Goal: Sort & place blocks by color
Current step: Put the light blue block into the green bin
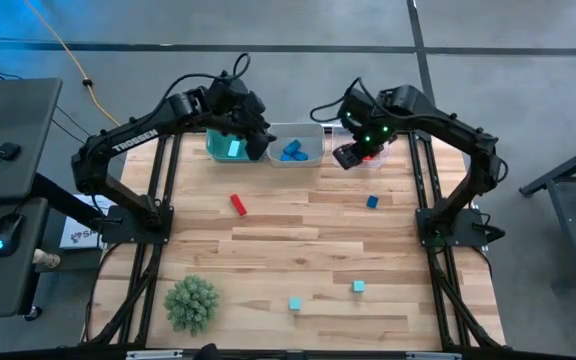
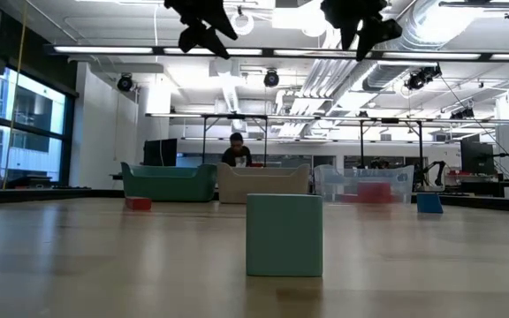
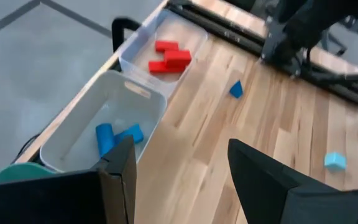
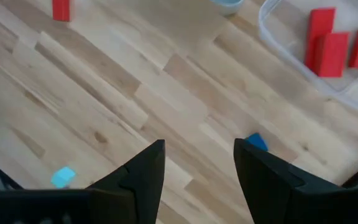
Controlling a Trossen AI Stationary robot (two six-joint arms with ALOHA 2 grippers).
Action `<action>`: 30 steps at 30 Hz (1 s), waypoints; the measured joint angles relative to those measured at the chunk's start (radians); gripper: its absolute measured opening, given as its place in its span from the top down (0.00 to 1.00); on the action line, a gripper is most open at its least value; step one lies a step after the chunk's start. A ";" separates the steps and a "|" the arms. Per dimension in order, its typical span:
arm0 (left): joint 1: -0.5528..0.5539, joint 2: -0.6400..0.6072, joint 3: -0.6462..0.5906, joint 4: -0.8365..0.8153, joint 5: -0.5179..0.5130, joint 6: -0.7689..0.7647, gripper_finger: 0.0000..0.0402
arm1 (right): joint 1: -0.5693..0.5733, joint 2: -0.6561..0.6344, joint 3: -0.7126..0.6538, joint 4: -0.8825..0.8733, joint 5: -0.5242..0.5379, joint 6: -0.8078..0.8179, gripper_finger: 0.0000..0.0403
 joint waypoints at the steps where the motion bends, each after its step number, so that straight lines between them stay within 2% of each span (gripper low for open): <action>1: 0.000 0.000 0.000 -0.009 0.000 0.009 0.57 | 0.013 0.000 0.000 0.000 0.000 0.018 0.55; 19: -0.024 -0.002 0.000 -0.076 0.000 0.078 0.57 | 0.322 0.000 0.000 0.000 0.068 0.443 0.55; 30: -0.024 -0.002 0.000 -0.090 0.000 0.087 0.57 | 0.554 0.002 -0.009 0.003 0.176 0.653 0.55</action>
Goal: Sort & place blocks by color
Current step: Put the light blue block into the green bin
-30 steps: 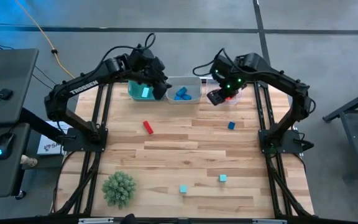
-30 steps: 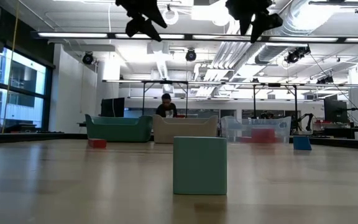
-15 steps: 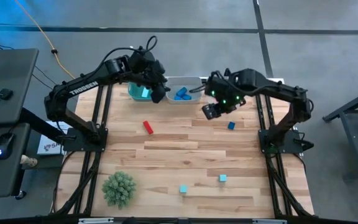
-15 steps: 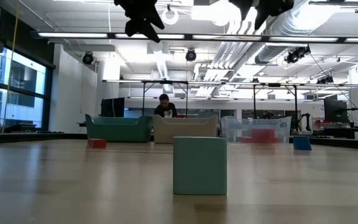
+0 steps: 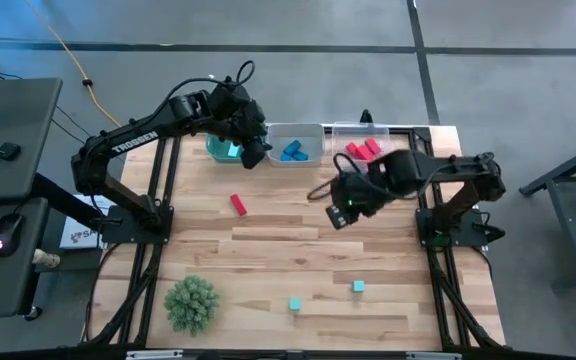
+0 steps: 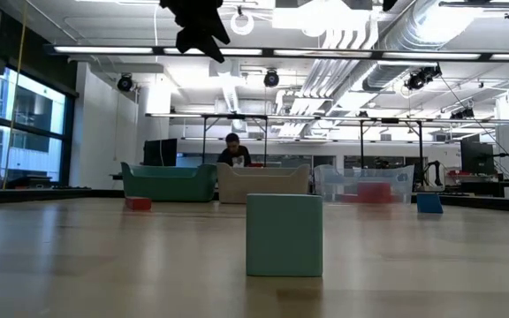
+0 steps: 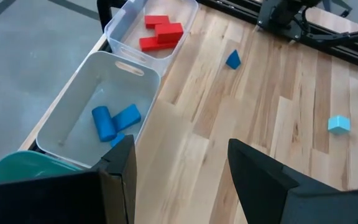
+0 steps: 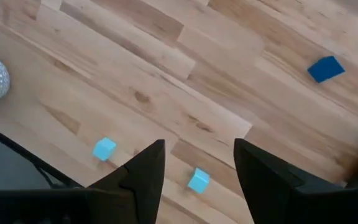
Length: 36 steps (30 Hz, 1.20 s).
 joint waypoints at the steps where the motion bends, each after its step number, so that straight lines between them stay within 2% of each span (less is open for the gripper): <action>1: 0.000 0.000 0.000 0.000 0.000 0.000 0.57 | 0.017 -0.002 -0.018 -0.001 0.005 0.006 0.55; 12: 0.000 0.000 0.000 0.000 0.000 0.000 0.57 | 0.235 -0.003 -0.314 0.054 -0.058 -0.100 0.55; 20: 0.000 0.000 0.000 0.000 0.000 0.000 0.57 | 0.361 -0.003 -0.495 0.313 -0.151 -0.187 0.55; 28: -0.001 0.000 0.000 -0.003 0.000 0.000 0.57 | 0.427 -0.003 -0.574 0.457 -0.097 -0.313 0.55; 36: -0.001 0.000 0.000 -0.005 0.000 0.000 0.57 | 0.441 -0.001 -0.643 0.575 -0.107 -0.404 0.52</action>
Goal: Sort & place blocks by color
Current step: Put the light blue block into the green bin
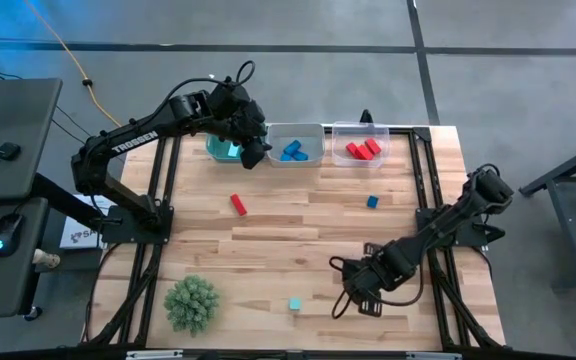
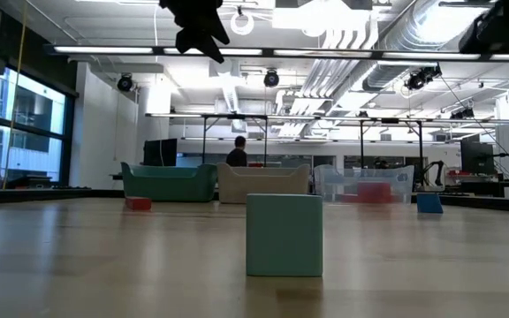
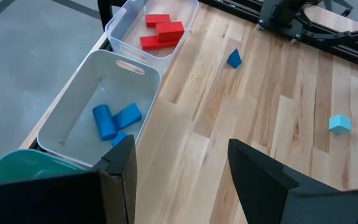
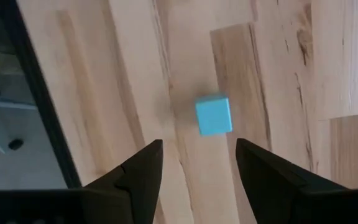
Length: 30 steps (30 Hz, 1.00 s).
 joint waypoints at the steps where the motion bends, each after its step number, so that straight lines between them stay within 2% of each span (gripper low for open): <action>1: 0.000 0.000 0.000 -0.003 0.000 0.000 0.57 | 0.000 0.000 -0.007 -0.001 0.000 -0.001 0.50; 8: 0.000 0.000 0.000 -0.006 0.000 0.000 0.57 | -0.001 0.000 -0.054 0.071 0.017 -0.104 0.45; 30: 0.000 0.000 0.000 -0.006 -0.026 0.000 0.57 | -0.001 0.001 -0.251 0.291 0.027 -0.062 0.45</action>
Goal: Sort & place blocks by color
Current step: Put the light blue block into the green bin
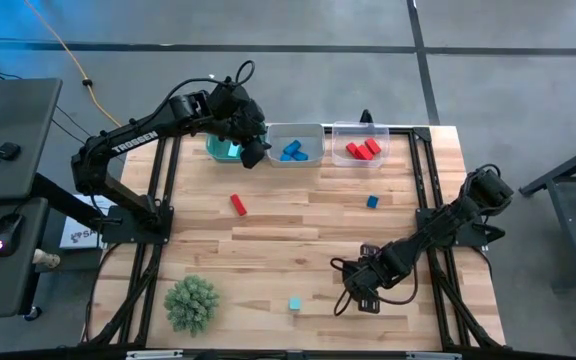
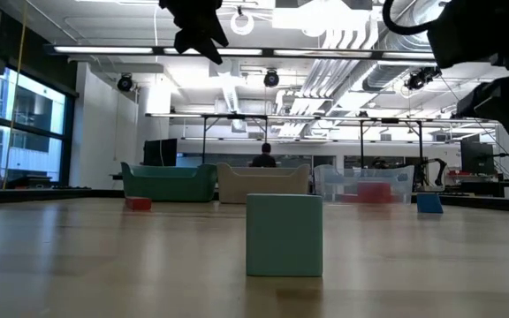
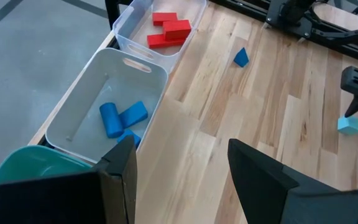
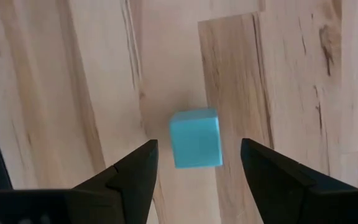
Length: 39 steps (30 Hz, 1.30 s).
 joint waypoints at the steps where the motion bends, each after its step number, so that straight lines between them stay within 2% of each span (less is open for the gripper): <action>1: 0.000 0.000 0.000 0.000 0.000 0.000 0.57 | 0.000 0.000 -0.004 0.002 -0.004 -0.001 0.45; 10: 0.000 0.000 0.000 0.000 0.000 0.000 0.57 | 0.005 0.004 -0.015 0.021 -0.018 -0.017 0.45; 15: 0.000 0.000 0.000 0.000 0.000 0.000 0.57 | 0.005 0.060 -0.014 0.024 -0.059 -0.023 0.45; 30: 0.000 0.000 0.000 0.000 -0.004 0.025 0.57 | 0.005 0.107 -0.013 0.056 -0.054 -0.007 0.46; 34: 0.000 0.000 0.000 0.000 -0.004 0.025 0.57 | 0.004 0.118 -0.012 0.055 -0.059 0.042 0.51; 39: 0.000 0.000 0.000 0.000 -0.004 0.026 0.57 | 0.003 0.117 -0.012 0.051 -0.061 0.091 0.69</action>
